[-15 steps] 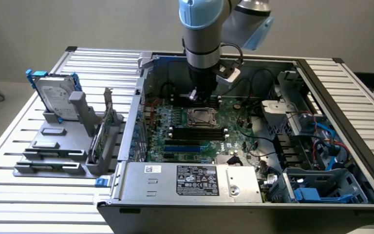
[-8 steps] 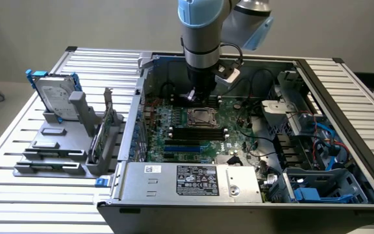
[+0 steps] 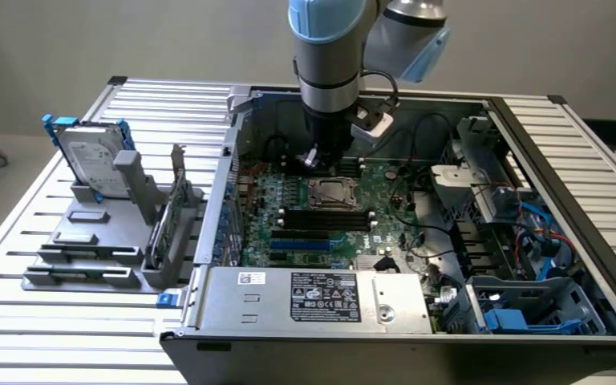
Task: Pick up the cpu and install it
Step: 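Install the first cpu locking lever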
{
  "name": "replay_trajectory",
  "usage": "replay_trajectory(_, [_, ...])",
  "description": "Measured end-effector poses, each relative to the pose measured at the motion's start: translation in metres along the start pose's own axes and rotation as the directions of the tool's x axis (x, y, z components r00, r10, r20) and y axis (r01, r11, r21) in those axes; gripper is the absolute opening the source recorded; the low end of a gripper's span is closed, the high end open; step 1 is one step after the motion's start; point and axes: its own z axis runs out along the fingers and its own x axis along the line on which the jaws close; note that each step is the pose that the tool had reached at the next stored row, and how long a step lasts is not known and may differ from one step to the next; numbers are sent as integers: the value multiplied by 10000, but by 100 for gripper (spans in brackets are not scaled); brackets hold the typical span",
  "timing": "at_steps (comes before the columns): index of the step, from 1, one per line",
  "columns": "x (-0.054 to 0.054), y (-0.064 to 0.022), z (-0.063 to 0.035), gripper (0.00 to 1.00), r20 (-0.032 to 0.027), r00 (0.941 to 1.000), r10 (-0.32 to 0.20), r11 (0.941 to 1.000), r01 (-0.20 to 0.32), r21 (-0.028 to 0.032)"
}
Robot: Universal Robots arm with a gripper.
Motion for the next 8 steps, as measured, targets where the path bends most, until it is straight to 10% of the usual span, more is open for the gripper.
replay_trajectory(8, [-84,65,-183,11,40,10000,39,10000,-39,39])
